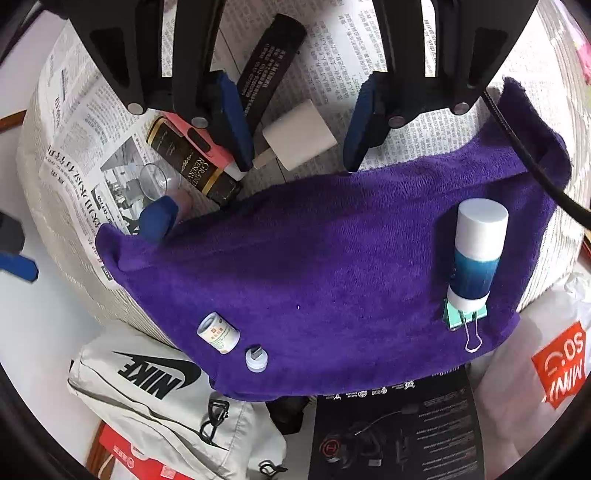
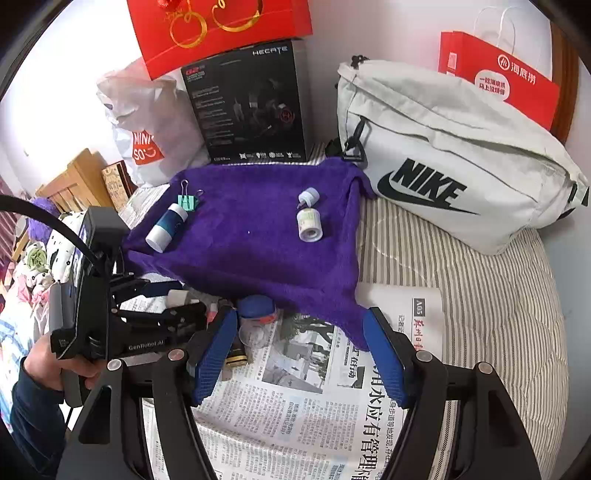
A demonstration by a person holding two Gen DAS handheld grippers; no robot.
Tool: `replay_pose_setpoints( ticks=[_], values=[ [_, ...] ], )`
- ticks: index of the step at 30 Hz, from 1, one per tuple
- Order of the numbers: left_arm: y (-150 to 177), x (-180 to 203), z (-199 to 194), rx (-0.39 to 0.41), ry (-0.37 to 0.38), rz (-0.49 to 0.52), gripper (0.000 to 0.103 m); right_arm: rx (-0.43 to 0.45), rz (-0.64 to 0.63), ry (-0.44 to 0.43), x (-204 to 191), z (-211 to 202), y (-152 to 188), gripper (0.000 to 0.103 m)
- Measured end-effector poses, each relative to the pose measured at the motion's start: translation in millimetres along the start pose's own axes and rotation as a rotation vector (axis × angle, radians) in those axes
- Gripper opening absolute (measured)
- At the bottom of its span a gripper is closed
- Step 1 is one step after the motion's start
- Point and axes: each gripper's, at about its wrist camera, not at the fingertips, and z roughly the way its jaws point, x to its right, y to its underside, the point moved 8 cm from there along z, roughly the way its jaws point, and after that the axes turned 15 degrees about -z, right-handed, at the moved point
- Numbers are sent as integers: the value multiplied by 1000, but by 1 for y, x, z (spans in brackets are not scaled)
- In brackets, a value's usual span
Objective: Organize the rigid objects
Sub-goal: 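Grasp the white cube charger with the left tool while the right tool grasps the blue-lidded jar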
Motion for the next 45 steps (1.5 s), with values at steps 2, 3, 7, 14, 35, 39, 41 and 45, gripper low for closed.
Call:
replay_pose_setpoints(
  ticks=[2, 3, 7, 14, 35, 39, 41, 45],
  values=[
    [1, -2, -1, -5, 0, -13, 44, -11, 9, -4, 1, 4, 5, 71],
    [1, -2, -1, -3, -10, -8, 44, -16, 13, -5, 2, 5, 7, 71],
    [7, -7, -3, -1, -43, 12, 40, -34, 25, -21, 0, 15, 16, 71],
    [5, -11, -5, 3, -34, 3, 37, -50, -3, -38, -12, 27, 20, 71],
    [11, -56, -24, 20, -64, -85, 36, -20, -84, -52, -45, 87, 4, 54],
    [12, -61, -26, 20, -57, -100, 36, -24, -80, -43, -44, 99, 2, 50],
    [13, -63, -27, 20, -57, -105, 36, -24, -86, -46, -46, 103, 1, 40],
    [14, -64, -29, 22, -57, -112, 36, -17, -107, -37, -48, 107, -1, 37]
  ],
)
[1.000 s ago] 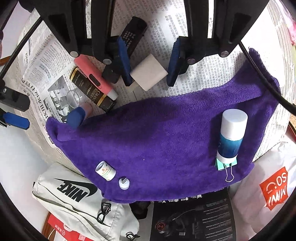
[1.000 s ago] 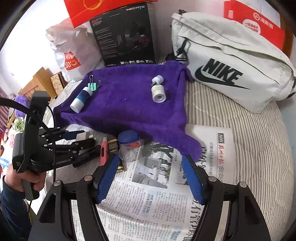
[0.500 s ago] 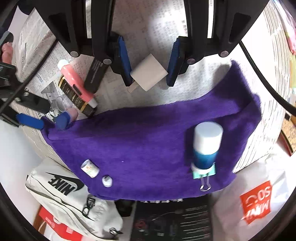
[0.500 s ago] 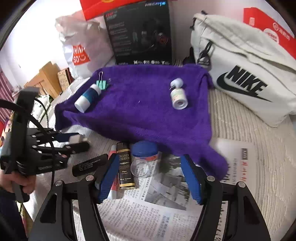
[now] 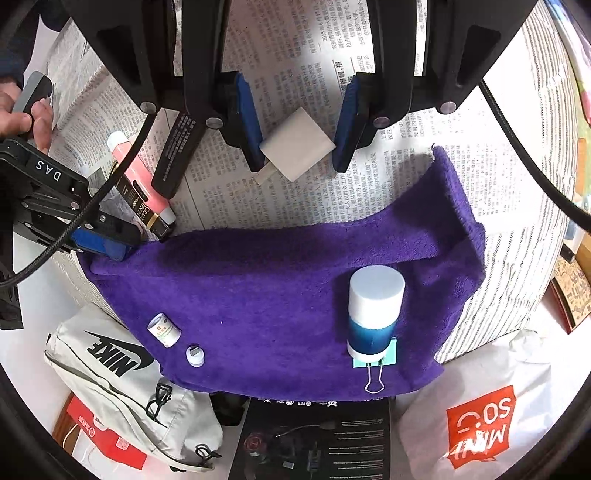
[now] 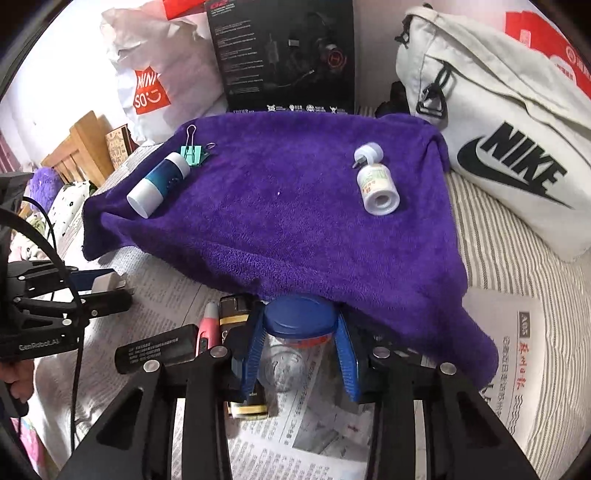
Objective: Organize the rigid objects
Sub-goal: 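Grasp the white cube charger with the left tool while the right tool grasps the blue-lidded jar, then set the charger by the clip left while right sets the jar by the pill bottle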
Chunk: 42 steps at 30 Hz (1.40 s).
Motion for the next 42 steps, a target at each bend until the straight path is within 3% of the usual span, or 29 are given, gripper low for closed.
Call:
replay_pose_setpoints(
  ticks=[22, 42],
  values=[
    [-2, -10, -6, 30, 37, -30, 36, 28, 61, 47, 32, -49, 15, 37],
    [-30, -7, -34, 64, 85, -34, 36, 62, 55, 38, 41, -56, -6, 37]
  ],
)
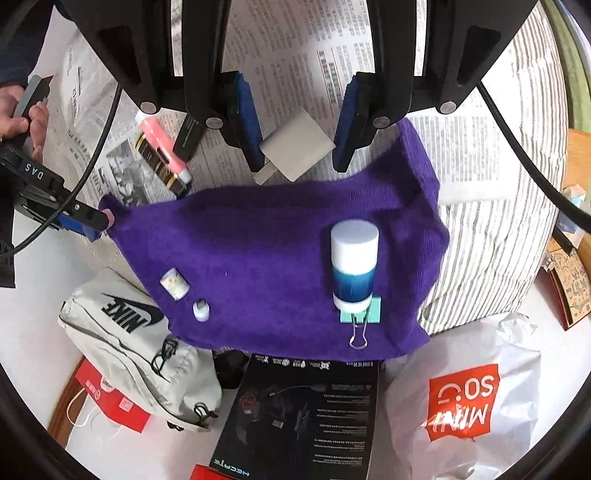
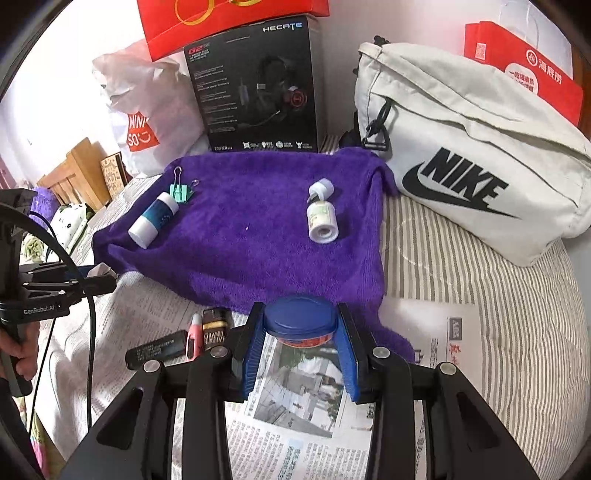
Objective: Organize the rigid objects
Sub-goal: 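Set the charger by the clip left while right sets the jar by the pill bottle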
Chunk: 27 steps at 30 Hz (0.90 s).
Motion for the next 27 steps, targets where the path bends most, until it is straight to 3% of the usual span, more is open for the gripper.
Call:
replay_pose_setpoints(
  ticks=[12, 19, 27],
  values=[
    [-26, 4, -2, 4, 15, 14, 36, -8, -22, 15, 13, 36, -33, 37],
    [-34, 0, 7, -9, 19, -2, 36, -54, -8, 11, 24, 74, -39, 37],
    [-45, -5, 16, -20, 20, -4, 36, -55, -18, 9, 25, 87, -40, 37]
  ],
)
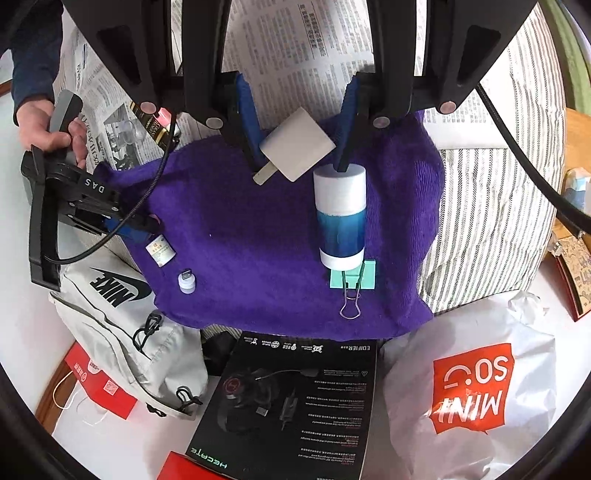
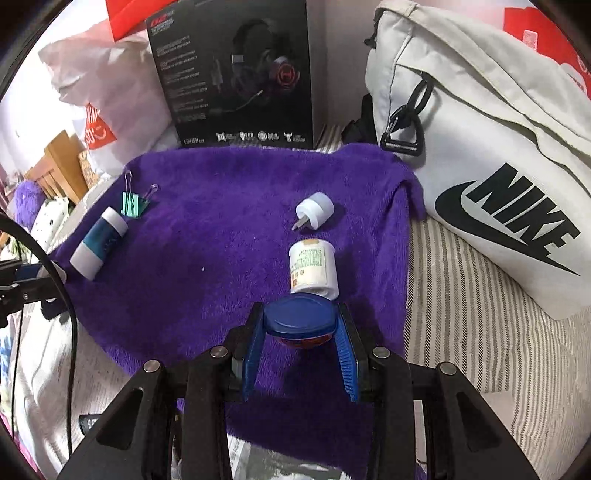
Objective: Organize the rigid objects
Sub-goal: 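Set the charger by the clip left while right sets the jar by the pill bottle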
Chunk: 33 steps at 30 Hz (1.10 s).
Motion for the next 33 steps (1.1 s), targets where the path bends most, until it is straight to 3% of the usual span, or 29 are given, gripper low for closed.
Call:
replay_pose_setpoints(
  ticks=[11, 15, 19, 27, 33],
  values=[
    [-12, 6, 7, 6, 11, 21, 36, -25, -9, -9, -5, 3, 5, 40],
    [-15, 11, 9, 5, 10, 44, 36, -26, -6, -18, -7, 0, 6, 54],
    [-20, 18, 14, 0, 10, 72, 36, -20, -13, -10, -9, -5, 4, 61],
    [-31, 33, 36, -38, 15, 109, 36, 17, 7, -1, -2, -28, -1, 62],
    [-40, 42, 62, -60, -30, 144, 36, 59, 27, -6, 2, -53, -2, 62]
  ],
)
